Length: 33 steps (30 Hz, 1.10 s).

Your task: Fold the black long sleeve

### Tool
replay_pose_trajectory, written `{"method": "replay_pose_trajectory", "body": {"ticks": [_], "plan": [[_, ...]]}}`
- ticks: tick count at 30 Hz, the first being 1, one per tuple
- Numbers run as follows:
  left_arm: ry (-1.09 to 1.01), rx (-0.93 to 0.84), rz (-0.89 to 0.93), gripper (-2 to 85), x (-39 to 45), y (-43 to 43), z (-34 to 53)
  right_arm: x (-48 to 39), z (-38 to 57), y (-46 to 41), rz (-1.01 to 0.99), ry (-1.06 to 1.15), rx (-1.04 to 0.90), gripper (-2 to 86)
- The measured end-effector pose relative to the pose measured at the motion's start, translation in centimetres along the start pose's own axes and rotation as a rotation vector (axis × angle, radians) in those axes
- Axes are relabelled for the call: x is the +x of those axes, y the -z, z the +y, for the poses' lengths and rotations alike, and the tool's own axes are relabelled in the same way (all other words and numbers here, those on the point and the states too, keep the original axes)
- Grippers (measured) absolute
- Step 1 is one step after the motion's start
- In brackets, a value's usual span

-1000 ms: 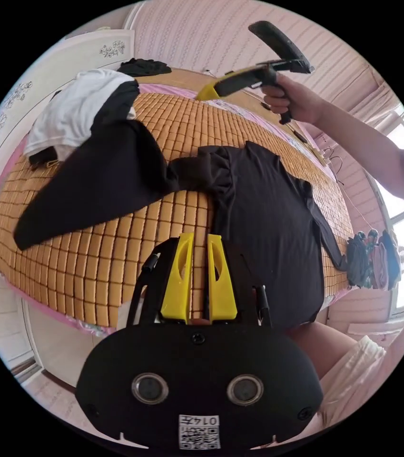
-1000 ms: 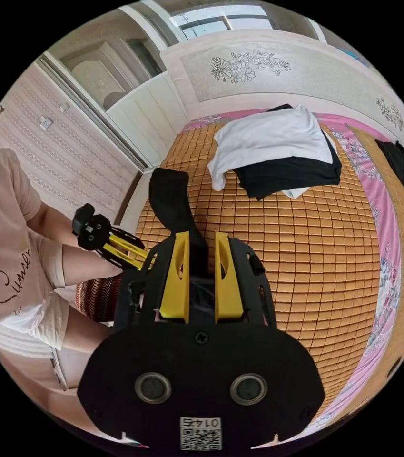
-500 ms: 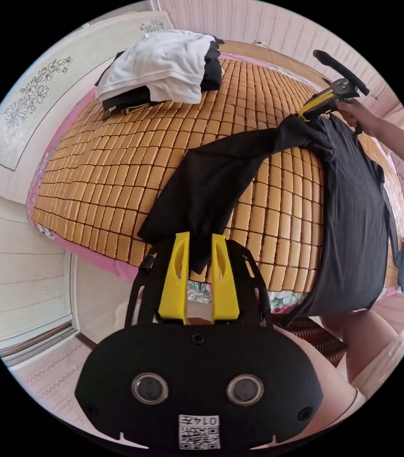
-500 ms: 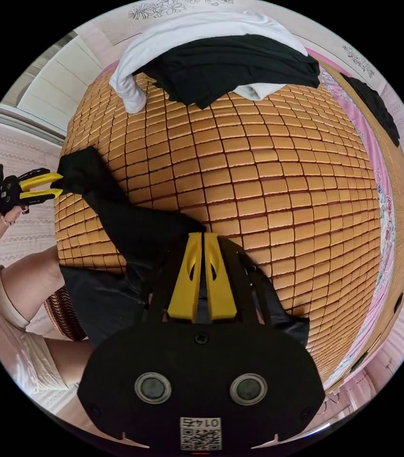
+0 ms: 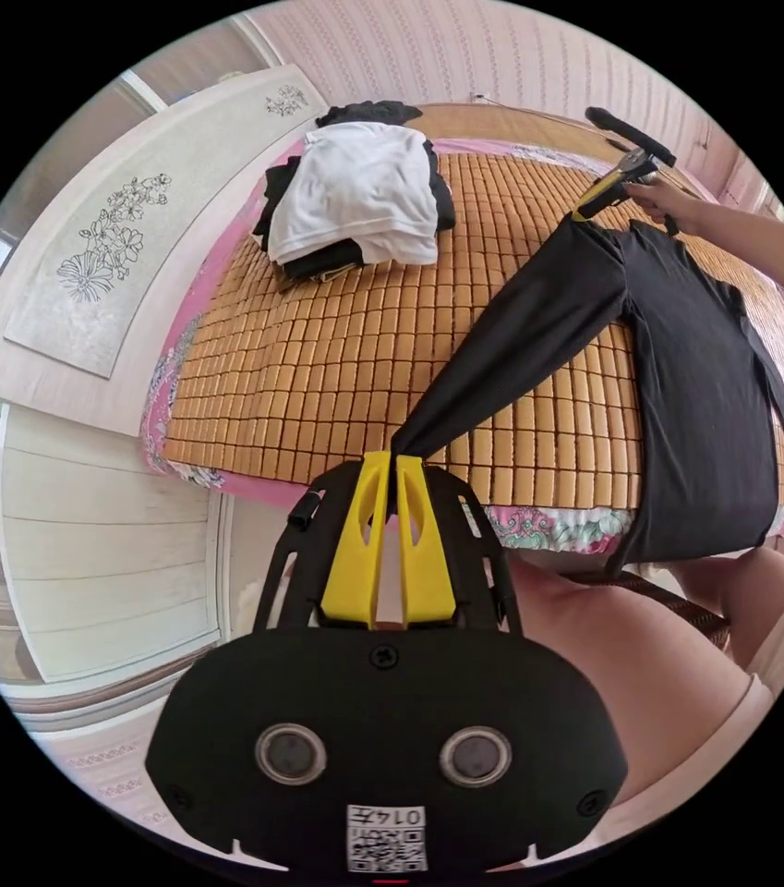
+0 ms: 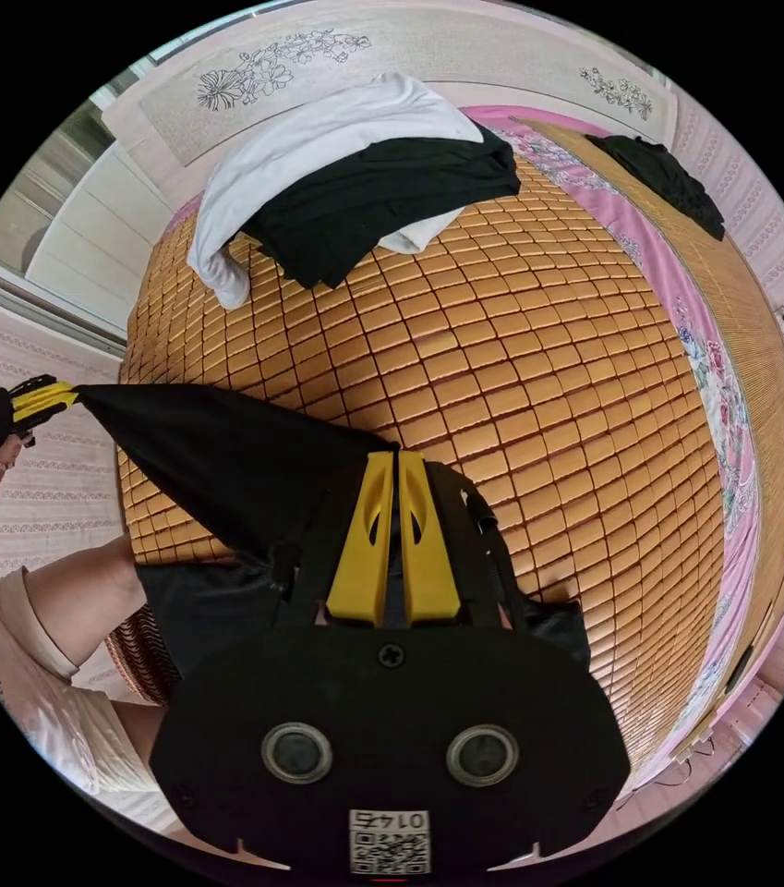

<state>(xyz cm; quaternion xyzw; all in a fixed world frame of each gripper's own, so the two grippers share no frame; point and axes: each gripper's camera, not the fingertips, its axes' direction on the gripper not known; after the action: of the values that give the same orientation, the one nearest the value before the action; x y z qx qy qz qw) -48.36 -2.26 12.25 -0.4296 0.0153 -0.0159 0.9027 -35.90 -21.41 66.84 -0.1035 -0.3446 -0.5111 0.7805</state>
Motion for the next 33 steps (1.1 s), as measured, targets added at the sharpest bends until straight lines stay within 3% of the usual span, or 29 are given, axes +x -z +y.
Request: {"method": "replay_pose_trajectory", "body": {"ticks": [3,6,10,14,17,21,23,27,30,33], "plan": [[-0.069,-0.052,0.049,1.8,0.0,-1.3,0.5,0.3,-0.8,-2.4,0.029,-0.004,-0.055,0.1],[-0.059,-0.22,0.111,5.2,0.0,-4.6,2.1,0.8,-1.0,-3.5,0.026,-0.033,-0.055,0.2],[0.15,-0.201,0.316,7.7,-3.7,-4.0,2.4,1.4,-1.1,-4.1,0.016,-0.04,-0.056,0.2],[0.452,-0.103,0.297,7.9,-9.0,-4.1,0.9,1.2,-1.2,-4.7,0.039,-0.033,-0.055,0.3],[0.564,-0.17,0.299,7.9,-10.8,-6.9,0.3,1.2,-1.4,-5.0,0.044,-0.033,-0.056,0.3],[0.508,-0.22,0.272,1.2,-11.5,-6.3,-1.2,1.6,-1.6,-5.1,0.027,-0.039,-0.052,0.2],[0.487,-0.16,0.239,0.3,-12.7,-5.0,-1.9,1.7,-1.6,-5.2,0.023,-0.035,-0.055,0.2],[0.532,-0.124,0.225,0.2,-15.6,-5.2,-2.4,1.6,-1.3,-5.6,0.026,-0.024,-0.058,0.3],[0.526,-0.204,0.228,1.3,-16.2,-7.5,-2.8,1.8,-0.6,-5.6,0.005,-0.043,-0.041,1.1],[0.495,-0.205,0.202,4.4,-16.4,-7.6,-3.0,3.0,1.2,-4.2,-0.07,-0.105,0.058,5.1]]}}
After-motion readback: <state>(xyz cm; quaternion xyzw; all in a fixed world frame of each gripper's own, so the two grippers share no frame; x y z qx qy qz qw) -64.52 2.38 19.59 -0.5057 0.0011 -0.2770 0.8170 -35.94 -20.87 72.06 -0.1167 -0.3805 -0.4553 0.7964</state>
